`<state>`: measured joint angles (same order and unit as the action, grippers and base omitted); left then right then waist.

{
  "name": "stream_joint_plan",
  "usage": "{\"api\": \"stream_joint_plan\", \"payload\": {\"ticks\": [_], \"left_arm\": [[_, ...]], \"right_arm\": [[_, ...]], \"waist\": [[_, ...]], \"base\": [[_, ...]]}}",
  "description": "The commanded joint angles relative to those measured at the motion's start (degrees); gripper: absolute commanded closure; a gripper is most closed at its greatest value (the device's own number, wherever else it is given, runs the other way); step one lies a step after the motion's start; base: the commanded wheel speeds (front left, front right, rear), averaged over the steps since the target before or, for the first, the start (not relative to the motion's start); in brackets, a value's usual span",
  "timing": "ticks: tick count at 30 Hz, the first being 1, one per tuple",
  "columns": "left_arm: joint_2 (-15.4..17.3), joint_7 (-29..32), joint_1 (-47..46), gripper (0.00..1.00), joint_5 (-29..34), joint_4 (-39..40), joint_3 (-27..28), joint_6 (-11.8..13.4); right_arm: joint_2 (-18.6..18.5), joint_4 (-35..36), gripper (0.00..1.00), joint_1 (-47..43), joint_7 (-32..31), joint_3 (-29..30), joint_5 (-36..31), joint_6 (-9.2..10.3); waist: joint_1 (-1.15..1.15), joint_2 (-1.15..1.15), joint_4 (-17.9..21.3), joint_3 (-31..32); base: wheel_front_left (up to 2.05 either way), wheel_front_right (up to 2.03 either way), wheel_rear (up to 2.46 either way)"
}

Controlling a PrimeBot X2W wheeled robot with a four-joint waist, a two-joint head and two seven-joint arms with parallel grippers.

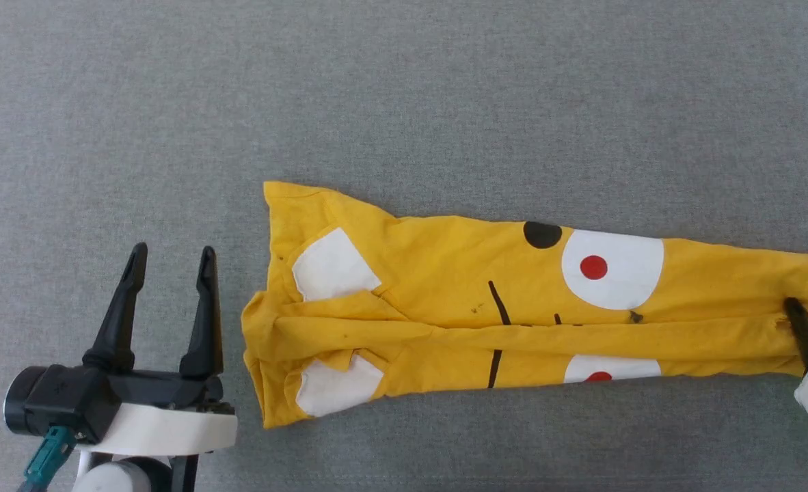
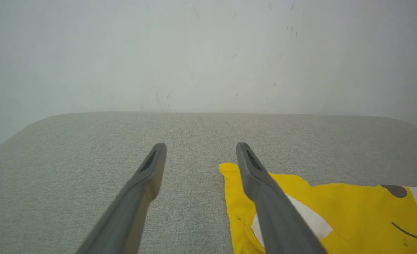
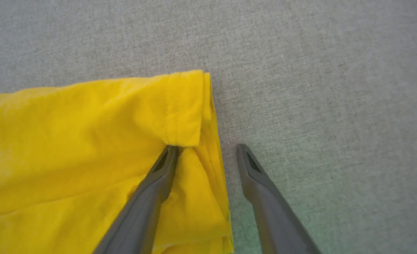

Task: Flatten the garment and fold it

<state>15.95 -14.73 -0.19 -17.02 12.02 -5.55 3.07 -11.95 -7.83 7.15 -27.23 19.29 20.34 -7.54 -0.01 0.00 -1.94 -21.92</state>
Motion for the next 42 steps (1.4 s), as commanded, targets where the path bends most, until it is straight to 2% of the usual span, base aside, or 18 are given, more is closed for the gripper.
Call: {"api": "stream_joint_plan", "payload": {"ticks": [1,11,21,24,29,38,42], "left_arm": [[-0.1,-0.3,-0.5,0.00,0.4,-0.2,0.0,-0.4],[-0.2,-0.3,-0.8,0.00,-0.3,-2.1,-0.4,-1.1],[0.5,0.4,-0.9,0.00,0.2,-2.8,-1.3,-1.1],[0.6,0.7,-0.8,0.00,0.7,-3.2,-1.8,-0.9],[0.3,0.7,-0.2,0.00,0.5,-4.2,-2.5,-0.7],[-0.3,0.6,0.7,0.00,0.5,-5.8,-3.6,-0.4],[-0.6,0.5,1.3,0.00,0.2,-6.1,-3.9,-0.4]], "right_arm": [[1.1,-1.9,1.00,-0.3,-1.5,-0.8,0.0,0.05],[-0.4,0.2,1.00,2.4,-1.3,3.3,-2.7,0.05],[-6.5,-3.8,1.00,7.3,-0.2,11.0,-8.3,0.05],[-7.6,-4.2,1.00,7.7,0.0,11.8,-9.5,0.05],[-5.7,-0.9,1.00,6.8,-1.8,8.2,-5.8,0.05],[0.8,16.2,1.00,-0.4,-12.8,-4.0,5.3,0.05],[2.6,21.3,1.00,-1.6,-15.6,-11.1,8.0,0.05]], "waist": [[0.01,0.00,0.1,0.0],[0.01,0.00,1.2,0.4],[0.01,0.00,1.9,1.1],[0.01,0.00,1.9,1.7],[0.01,0.00,2.1,3.5],[0.01,0.00,2.2,6.8],[0.01,0.00,2.0,7.9]], "base": [[0.00,0.00,0.00],[0.00,0.00,0.00],[0.00,0.00,0.00],[0.00,0.00,0.00],[0.00,0.00,0.00],[0.00,0.00,0.00],[0.00,0.00,0.00]]}}
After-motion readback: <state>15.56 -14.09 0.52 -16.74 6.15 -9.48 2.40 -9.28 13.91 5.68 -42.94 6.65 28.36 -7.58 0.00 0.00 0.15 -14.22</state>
